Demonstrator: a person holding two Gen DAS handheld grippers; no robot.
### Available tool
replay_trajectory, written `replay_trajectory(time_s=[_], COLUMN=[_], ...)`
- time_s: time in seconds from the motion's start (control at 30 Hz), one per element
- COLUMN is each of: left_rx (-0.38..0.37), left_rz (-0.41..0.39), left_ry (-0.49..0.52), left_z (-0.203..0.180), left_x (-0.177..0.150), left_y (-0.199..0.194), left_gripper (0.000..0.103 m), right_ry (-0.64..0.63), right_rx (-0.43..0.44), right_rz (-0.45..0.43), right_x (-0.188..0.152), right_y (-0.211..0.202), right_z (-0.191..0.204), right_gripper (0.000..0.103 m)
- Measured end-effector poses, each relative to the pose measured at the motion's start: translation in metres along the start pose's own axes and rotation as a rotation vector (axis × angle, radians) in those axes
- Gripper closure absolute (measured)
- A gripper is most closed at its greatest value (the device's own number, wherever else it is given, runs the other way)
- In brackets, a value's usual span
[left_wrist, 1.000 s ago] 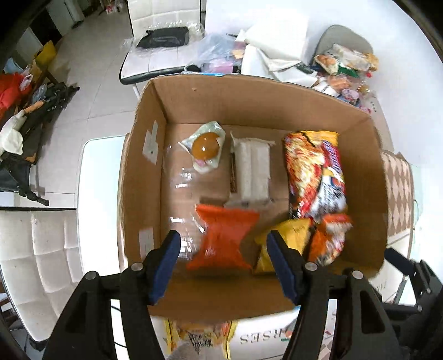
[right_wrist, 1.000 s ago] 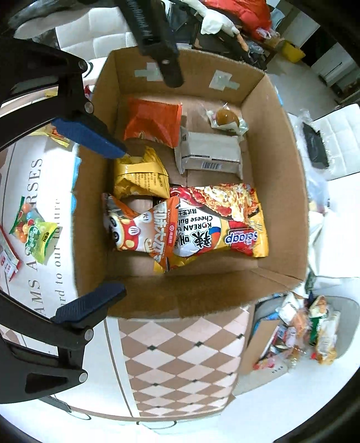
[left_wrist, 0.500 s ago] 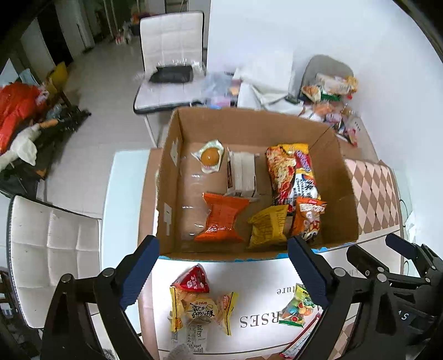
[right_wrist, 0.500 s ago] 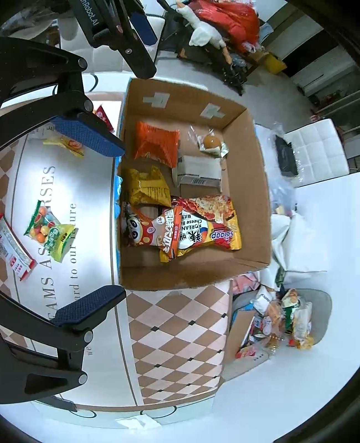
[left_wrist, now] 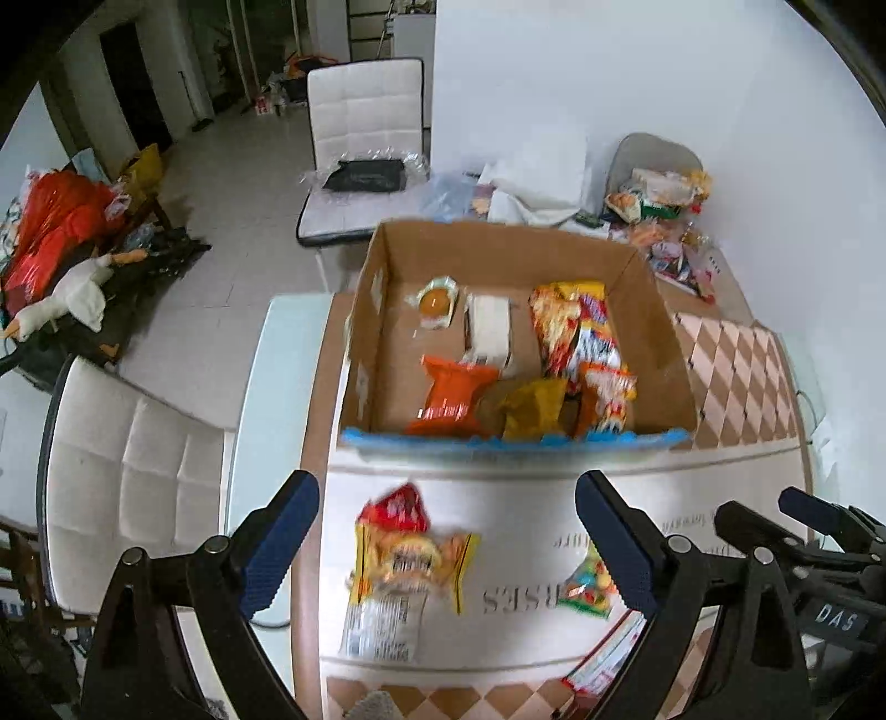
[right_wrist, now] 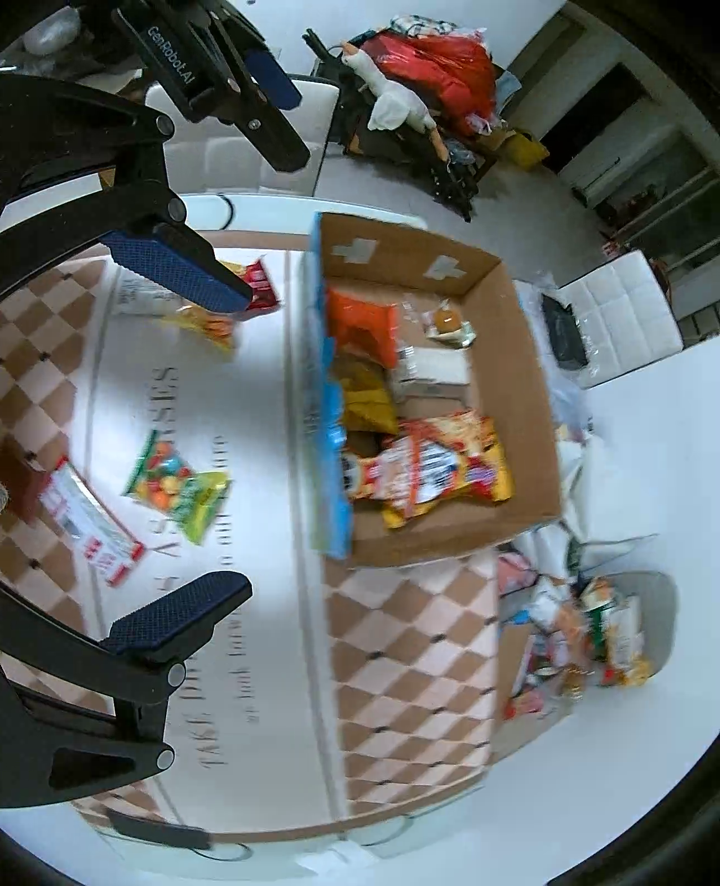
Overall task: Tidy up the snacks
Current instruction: 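Move both grippers out of the box back over the table snacks, then grasp the red spicy strip packet with the right gripper while the left gripper grasps the white cookie packet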
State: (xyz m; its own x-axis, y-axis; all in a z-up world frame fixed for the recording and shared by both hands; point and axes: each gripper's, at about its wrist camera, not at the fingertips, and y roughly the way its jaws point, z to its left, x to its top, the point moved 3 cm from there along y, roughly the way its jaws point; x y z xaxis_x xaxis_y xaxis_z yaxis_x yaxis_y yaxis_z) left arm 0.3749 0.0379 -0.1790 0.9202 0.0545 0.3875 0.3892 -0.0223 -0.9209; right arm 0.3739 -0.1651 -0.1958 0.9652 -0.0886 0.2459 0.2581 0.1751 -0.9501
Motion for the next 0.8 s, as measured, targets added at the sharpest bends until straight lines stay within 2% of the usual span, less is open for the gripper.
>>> replay_trajectory(time_s=[0.17,0.33,0.47,0.67,0.8], left_rx=[0.026,0.051,0.111,0.142,0.129], left_rz=[0.079,0.205,0.273,0.372,0.416], left_ry=[-0.042,-0.088,-0.112,-0.146,-0.179], left_z=[0.007,0.017,0.028,0.047,0.057], left_x=[-0.045,-0.097,-0.129,-0.159,-0.168], left_y=[0.014,0.049,0.076,0.113,0.129], left_gripper=[0.008,0.008,0.008,0.008,0.008], right_ry=[0.094,0.199,0.299,0.470,0.552], right_rx=[0.021,0.013,0.000,-0.039,-0.046], right_rz=[0.123,0.245,0.333,0.473,0.547], right_x=[-0.046,-0.092,-0.125,-0.169,-0.193], right_y=[0.029,0.071,0.104,0.162,0.189], right_z=[-0.033,-0.067,-0.095,-0.125,-0.128], right_gripper=[0.006,0.006,0.006,0.006,0.006])
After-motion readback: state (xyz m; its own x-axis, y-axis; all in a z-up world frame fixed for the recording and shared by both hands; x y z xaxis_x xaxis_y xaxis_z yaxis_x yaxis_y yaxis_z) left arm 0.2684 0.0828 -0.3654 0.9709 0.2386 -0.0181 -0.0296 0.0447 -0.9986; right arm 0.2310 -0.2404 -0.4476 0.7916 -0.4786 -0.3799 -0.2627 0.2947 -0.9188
